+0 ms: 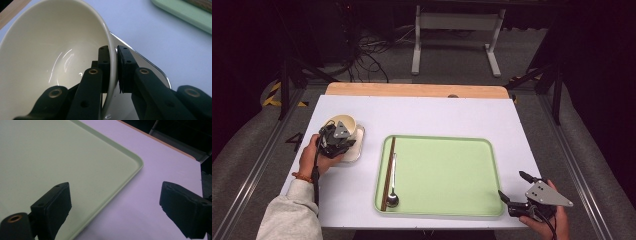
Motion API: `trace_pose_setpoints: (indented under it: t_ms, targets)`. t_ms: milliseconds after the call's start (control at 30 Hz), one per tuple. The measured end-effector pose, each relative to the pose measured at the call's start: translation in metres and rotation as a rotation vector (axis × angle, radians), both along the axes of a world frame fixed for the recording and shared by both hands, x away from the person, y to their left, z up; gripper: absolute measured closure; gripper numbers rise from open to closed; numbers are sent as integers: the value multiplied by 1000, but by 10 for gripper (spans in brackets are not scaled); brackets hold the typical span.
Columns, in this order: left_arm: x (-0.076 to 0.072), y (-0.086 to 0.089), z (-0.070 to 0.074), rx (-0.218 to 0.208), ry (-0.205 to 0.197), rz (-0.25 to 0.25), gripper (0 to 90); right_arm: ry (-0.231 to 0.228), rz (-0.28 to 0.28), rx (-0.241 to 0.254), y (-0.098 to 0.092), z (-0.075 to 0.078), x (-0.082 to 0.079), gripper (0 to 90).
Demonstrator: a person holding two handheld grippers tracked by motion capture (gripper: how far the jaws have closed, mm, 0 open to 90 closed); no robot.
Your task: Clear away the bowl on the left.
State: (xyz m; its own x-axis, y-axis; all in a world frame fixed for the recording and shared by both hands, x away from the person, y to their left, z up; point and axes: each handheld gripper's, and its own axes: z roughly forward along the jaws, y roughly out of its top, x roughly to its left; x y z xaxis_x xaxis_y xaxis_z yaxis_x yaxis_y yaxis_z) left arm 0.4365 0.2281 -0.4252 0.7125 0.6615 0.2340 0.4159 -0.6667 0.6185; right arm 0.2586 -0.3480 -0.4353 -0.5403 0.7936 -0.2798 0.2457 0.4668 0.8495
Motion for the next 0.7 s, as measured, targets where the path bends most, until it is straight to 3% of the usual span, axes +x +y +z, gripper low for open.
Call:
trace_pose_setpoints:
  t_ms: [133,233,700]
  targets:
    - [-2,0,1,4,-1,-7,825,-1,1,2,0,0,0,107]
    - [-7,-2,8,-11,-49,-11,824,-1,1,2,0,1,0,106]
    - [-27,-20,36,-28,-139,-78,824,-5,-2,4,-1,1,-1,106]
